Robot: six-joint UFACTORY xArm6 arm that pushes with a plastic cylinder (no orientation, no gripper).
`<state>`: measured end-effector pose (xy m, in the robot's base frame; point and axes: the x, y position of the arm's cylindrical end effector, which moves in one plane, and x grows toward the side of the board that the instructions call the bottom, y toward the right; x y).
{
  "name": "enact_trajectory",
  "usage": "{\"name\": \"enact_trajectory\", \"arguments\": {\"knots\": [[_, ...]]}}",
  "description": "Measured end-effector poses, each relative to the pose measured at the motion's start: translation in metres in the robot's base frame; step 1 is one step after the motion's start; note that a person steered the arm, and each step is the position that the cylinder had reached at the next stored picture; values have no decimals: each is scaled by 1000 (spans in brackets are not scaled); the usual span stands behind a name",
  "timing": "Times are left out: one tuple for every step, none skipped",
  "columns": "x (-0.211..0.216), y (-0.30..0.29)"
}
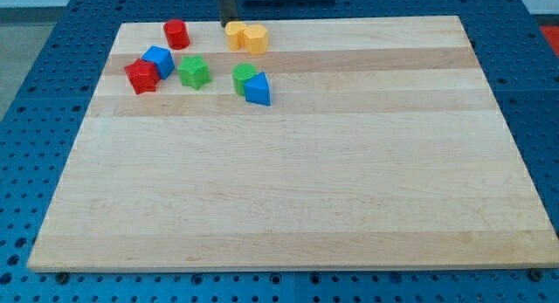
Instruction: Push red circle into red star
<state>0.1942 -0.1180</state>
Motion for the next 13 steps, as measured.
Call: {"name": "enact_trajectory", "arguments": {"knots": [[0, -30], [3, -54], [15, -75], [36, -86], [59, -97], [78, -106], [83, -107], [62, -103], [27, -121], [27, -162], [41, -171], [56, -171], [80, -169]]}}
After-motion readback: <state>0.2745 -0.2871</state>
